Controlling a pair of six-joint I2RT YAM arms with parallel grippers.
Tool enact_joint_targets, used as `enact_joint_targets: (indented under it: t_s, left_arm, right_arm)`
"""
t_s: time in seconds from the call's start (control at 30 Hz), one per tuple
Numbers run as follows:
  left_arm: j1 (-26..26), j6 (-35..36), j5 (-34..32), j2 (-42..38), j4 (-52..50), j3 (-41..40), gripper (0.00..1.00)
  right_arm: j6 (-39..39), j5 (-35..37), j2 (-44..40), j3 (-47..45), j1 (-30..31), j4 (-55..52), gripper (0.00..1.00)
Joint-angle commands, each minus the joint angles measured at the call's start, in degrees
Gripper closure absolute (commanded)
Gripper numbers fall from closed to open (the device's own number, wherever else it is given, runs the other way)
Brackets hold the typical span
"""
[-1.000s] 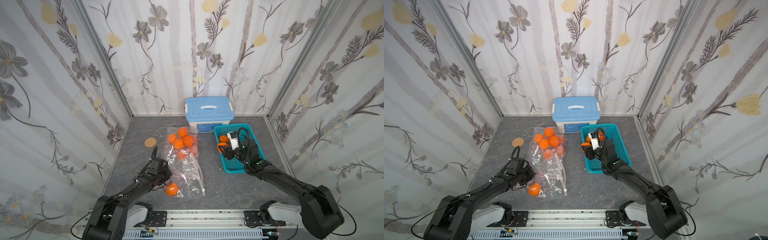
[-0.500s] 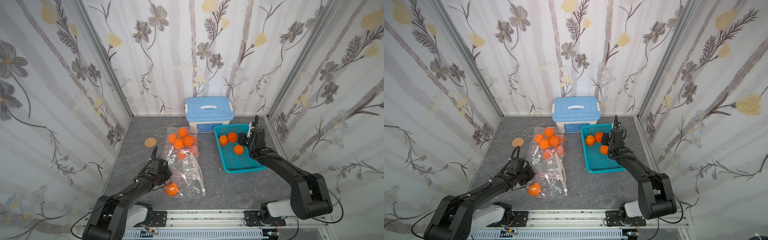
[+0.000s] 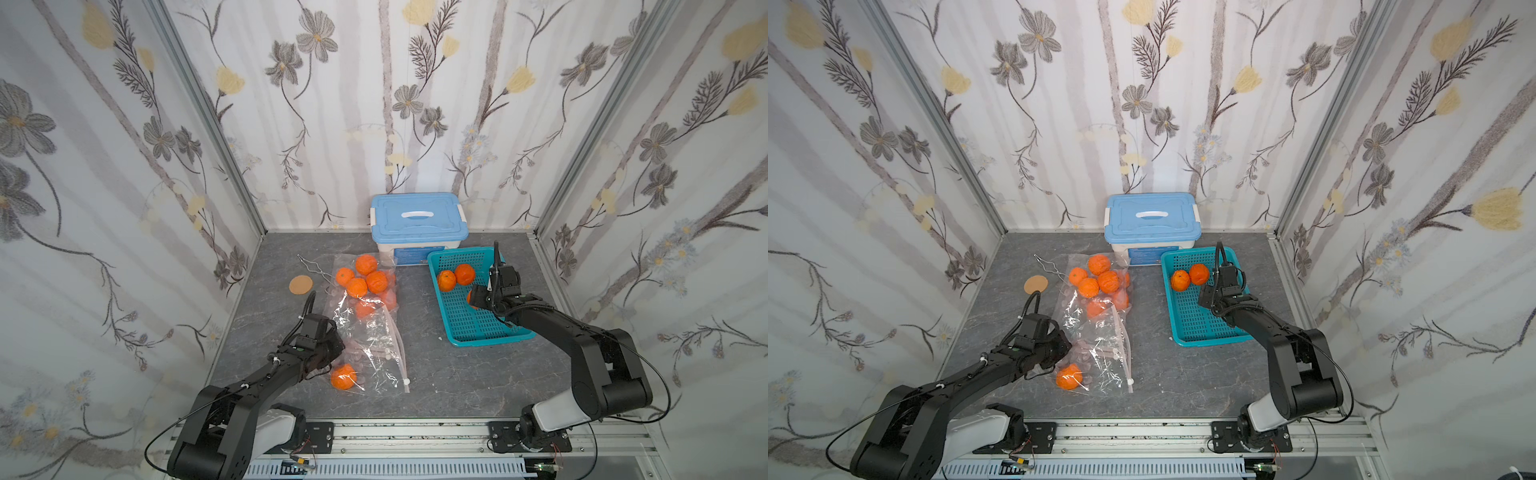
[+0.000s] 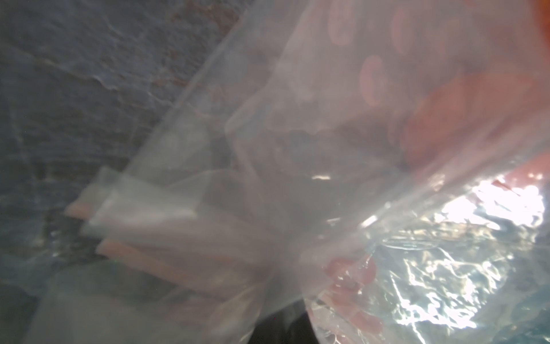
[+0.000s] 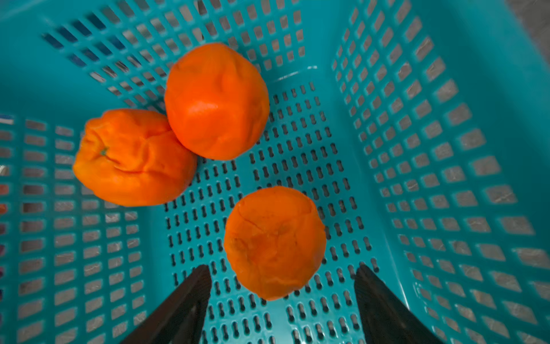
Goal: Open the zip-top bag and take out the orange
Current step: Move the orange in the basket.
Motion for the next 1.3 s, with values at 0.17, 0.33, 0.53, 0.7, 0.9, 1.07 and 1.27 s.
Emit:
enact_joint_targets:
  t_s: [0.17, 0.33, 0.53, 0.7, 0.9, 1.07, 1.27]
  left_arm:
    - [0.06, 0.11, -1.07, -0.31, -3.52, -0.67, 1.0]
    - [0.08, 0.11, -0.97, -0.58, -3.95, -0.6, 1.0]
    - [0.06, 0.29, -1.57, -1.76, -4.77, -0.83, 1.0]
    - [0.06, 0.28, -1.29, -1.06, -4.49, -0.74, 1.0]
    - [0.05, 0.29, -1.35, -1.32, -4.49, -0.97, 1.0]
    - [0.07, 0.29, -1.16, -1.5, -4.75, -0.82, 1.0]
    - [0.04, 0.17, -1.16, -2.36, -5.57, -0.36, 1.0]
  right_arm:
    - [3.79, 1.55, 6.68, 3.58, 0.13, -0.88, 0.26]
    - [5.51, 3.43, 10.81, 7.83, -1.33, -0.76, 0.38]
    - [6.22, 4.63, 14.61, 13.53, -2.63, -2.63, 0.45]
    - [7.64, 3.73, 17.62, 18.1, -4.82, -3.67, 0.46]
    - [7.25, 2.2, 20.42, 22.13, -5.79, -4.0, 0.42]
    - [6.83, 2.52, 17.42, 22.58, -5.66, -6.26, 0.3]
    - [-0.03, -1.09, 2.33, 13.06, -1.42, -2.77, 0.33]
